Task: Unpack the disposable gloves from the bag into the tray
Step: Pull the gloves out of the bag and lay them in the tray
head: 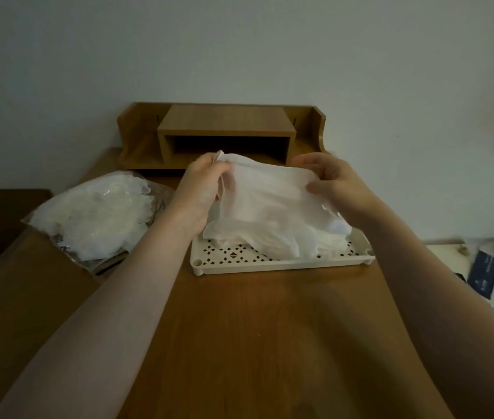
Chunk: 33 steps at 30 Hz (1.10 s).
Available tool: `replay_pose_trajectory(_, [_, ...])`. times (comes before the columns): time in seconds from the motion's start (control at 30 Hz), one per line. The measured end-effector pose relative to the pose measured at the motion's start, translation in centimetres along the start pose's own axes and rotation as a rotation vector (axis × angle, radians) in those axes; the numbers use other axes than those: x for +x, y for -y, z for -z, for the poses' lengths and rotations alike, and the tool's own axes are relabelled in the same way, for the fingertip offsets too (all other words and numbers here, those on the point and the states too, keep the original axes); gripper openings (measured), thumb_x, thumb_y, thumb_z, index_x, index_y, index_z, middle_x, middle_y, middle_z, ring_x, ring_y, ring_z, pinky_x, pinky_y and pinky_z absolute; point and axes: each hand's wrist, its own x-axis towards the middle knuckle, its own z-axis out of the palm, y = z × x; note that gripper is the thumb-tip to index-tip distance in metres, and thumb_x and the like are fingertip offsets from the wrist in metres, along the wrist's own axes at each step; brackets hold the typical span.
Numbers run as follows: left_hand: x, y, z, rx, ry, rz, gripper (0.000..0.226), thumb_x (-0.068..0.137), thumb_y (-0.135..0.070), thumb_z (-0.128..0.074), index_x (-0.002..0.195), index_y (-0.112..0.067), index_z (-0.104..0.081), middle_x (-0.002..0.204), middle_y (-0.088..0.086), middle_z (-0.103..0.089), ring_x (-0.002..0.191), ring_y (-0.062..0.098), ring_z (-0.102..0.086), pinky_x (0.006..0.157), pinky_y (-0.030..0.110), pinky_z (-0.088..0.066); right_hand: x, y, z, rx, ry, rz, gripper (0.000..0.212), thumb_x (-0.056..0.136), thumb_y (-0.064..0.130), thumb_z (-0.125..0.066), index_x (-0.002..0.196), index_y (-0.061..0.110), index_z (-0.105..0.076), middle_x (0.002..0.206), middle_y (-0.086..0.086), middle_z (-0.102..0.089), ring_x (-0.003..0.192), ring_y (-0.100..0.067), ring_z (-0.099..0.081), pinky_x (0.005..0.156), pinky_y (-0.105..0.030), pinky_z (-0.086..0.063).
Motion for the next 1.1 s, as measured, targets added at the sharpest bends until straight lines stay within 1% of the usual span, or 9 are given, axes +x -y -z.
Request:
replay_pose_trajectory(0.13, [-0.2,-0.8,-1.3,-0.014,0.046,-0.067,0.014,0.094,-0.014,-0.047,0.091,-0.015,-0.060,0.085,-0.003,-0.061,0.079,0.011,-0.060,0.071,0.026,-0.048,-0.4,-0.5,2.7,-0.105,0.223,-0.116,0.033,0.087,-0.006,-0.055,0.117,0.006,-0.061,0.113,-0.013,-0.065,0.103,-0.027,-0.064,0.091,-0.040,-0.053])
replay_pose_trajectory(0.27, [-0.3,-0.9,-2.5,0.033,0.200,-0.094,0.019,0.094,-0.012,-0.046,0.097,-0.020,-0.063,0.091,-0.003,-0.061,0.085,0.013,-0.060,0.072,0.027,-0.048,-0.8,-0.9,3.3,-0.110,0.349,-0.171,0.024,0.089,-0.001,-0.053,0.109,0.003,-0.065,0.111,-0.013,-0.067,0.102,-0.023,-0.065,0.094,-0.036,-0.050])
replay_pose_trajectory(0.4, [-0.6,-1.3,-3.9,-0.038,0.387,-0.064,0.023,0.094,-0.006,-0.045,0.101,-0.019,-0.063,0.084,-0.005,-0.064,0.077,0.007,-0.062,0.067,0.023,-0.048,-0.7,-1.1,2.3,-0.088,0.423,-0.186,0.020,0.091,0.012,-0.058,0.108,0.005,-0.066,0.106,-0.010,-0.069,0.095,-0.022,-0.068,0.084,-0.032,-0.056])
replay_pose_trajectory(0.53, [0.0,-1.3,-4.7,-0.076,0.356,-0.087,0.028,0.094,-0.007,-0.049,0.114,-0.025,-0.057,0.099,0.004,-0.063,0.081,0.010,-0.063,0.066,0.022,-0.051,-0.6,-2.5,3.5,0.201,0.407,-0.211,0.024,0.088,0.021,-0.064,0.104,0.004,-0.065,0.101,-0.012,-0.069,0.091,-0.025,-0.069,0.079,-0.032,-0.057])
replay_pose_trajectory(0.67, [1.1,0.0,-4.3,-0.042,0.330,-0.094,0.032,0.097,-0.006,-0.046,0.107,-0.036,-0.052,0.095,0.007,-0.063,0.073,0.014,-0.063,0.061,0.026,-0.050,-0.5,-3.0,6.3,0.420,0.409,-0.258,0.041,0.067,0.034,-0.080,0.093,0.006,-0.063,0.079,-0.006,-0.070,0.066,-0.017,-0.069,0.056,-0.025,-0.056])
replay_pose_trajectory(0.8, [2.7,2.1,-3.9,0.174,0.263,-0.032,0.027,0.095,-0.007,-0.049,0.089,-0.032,-0.058,0.108,0.004,-0.062,0.094,0.024,-0.062,0.072,0.034,-0.050,1.0,-3.1,7.4,-0.055,0.262,-0.377,0.018,0.086,0.029,-0.063,0.094,0.014,-0.066,0.081,-0.003,-0.073,0.069,-0.017,-0.070,0.058,-0.027,-0.057])
replay_pose_trajectory(0.93, [3.3,3.8,-3.8,0.523,0.219,0.026,0.039,0.095,0.000,-0.039,0.079,-0.019,-0.068,0.117,-0.006,-0.056,0.120,0.021,-0.047,0.094,0.030,-0.035,3.1,-4.2,6.6,-0.457,0.209,-0.341,0.016,0.091,0.031,-0.061,0.089,0.016,-0.067,0.090,-0.004,-0.068,0.081,-0.020,-0.066,0.071,-0.025,-0.055])
replay_pose_trajectory(1.0, [3.6,4.3,-3.8,0.642,0.207,0.020,0.035,0.097,-0.003,-0.038,0.092,-0.021,-0.068,0.128,0.001,-0.054,0.107,0.017,-0.055,0.082,0.023,-0.038,4.3,-4.9,6.0,-0.505,0.167,-0.327,0.019,0.091,0.029,-0.061,0.092,0.011,-0.067,0.092,-0.008,-0.068,0.085,-0.026,-0.066,0.079,-0.033,-0.056])
replay_pose_trajectory(1.1, [4.2,4.6,-3.4,0.767,0.188,-0.019,0.034,0.097,-0.005,-0.036,0.103,-0.025,-0.062,0.111,0.001,-0.057,0.063,0.011,-0.055,0.052,0.020,-0.039,5.6,-5.6,5.0,-0.614,0.089,-0.307,0.024,0.093,0.031,-0.058,0.099,0.009,-0.068,0.091,-0.007,-0.066,0.080,-0.024,-0.063,0.080,-0.035,-0.054])
